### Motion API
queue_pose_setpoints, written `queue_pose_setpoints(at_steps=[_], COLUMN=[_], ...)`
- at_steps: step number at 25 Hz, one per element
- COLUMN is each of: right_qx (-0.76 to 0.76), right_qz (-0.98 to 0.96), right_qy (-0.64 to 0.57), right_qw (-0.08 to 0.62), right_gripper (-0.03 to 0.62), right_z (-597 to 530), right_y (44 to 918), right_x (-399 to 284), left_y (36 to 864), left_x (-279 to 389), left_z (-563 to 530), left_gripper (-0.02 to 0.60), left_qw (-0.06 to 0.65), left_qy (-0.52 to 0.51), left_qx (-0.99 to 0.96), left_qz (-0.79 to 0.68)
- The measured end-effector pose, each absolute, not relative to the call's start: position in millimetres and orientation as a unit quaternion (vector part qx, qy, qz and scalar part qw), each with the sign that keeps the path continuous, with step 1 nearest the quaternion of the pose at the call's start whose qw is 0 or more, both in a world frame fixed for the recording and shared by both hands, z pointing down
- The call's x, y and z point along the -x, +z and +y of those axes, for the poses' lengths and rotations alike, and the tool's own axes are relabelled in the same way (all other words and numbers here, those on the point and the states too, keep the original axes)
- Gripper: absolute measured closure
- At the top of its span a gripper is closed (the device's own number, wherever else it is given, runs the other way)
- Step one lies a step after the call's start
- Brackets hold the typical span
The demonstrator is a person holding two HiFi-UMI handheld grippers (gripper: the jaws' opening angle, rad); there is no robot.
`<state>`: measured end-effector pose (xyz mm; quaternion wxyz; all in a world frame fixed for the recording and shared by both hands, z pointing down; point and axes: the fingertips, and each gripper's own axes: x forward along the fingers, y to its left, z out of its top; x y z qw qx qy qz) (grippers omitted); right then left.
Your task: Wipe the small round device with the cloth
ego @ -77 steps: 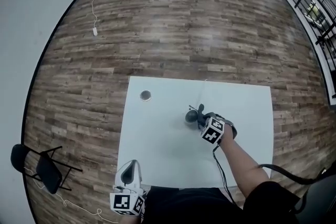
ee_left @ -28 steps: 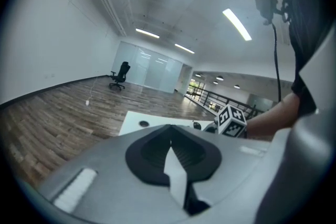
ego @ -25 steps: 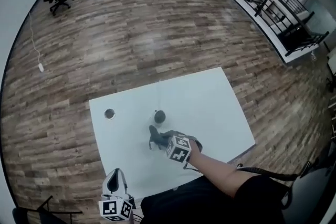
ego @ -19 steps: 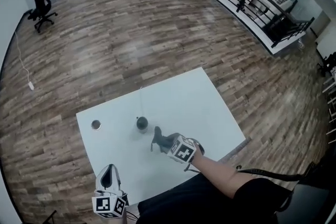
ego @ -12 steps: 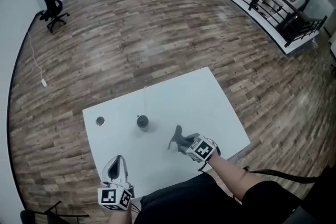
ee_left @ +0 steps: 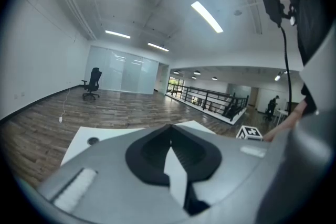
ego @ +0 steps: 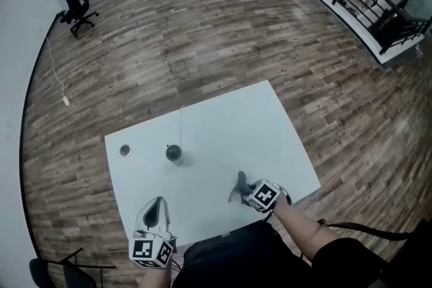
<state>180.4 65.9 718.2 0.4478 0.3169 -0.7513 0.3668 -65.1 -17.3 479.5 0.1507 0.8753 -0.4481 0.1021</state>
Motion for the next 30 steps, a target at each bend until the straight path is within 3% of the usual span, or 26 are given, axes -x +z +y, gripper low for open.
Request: queue_pose_setpoints(at_steps=[6, 11, 16, 22, 30], right_qx=[-0.296, -0.327, -0.355, -0.416, -0.510], right_qz=[-0.742, -0.708, -0.696, -0.751, -0.817], right_qy=[0.367, 0.296, 0.233, 0.165, -0.026], right_qw=[0.477, 0.551, 0.580, 0.485, 0.268], right_gripper=[0.408, 0.284, 0.279, 0.279, 0.279], right_z=[74.8, 60.6, 48.4, 18.0, -39.7], right_y=[722.5, 723.8, 717.5, 679.9, 543.3], right_x=[-192.5, -233.3, -250.2, -223.3, -159.8], left_y=[485.3, 484.3, 479.5, 472.1, 450.3], left_x=[54.6, 42.6, 34.2, 25.8, 45.2], left_z=[-15.2, -20.6, -23.7, -24.3, -36.2], left_gripper=[0.575, 0.575, 0.575, 0.575, 0.575], left_qw=[0.156, 0.155, 0.147, 0.135, 0.114], left_qy=[0.115, 0.106, 0.099, 0.094, 0.066], left_qx=[-0.875, -0.878, -0.884, -0.890, -0.885], left_qz=[-0.443, -0.439, -0.433, -0.425, -0.447])
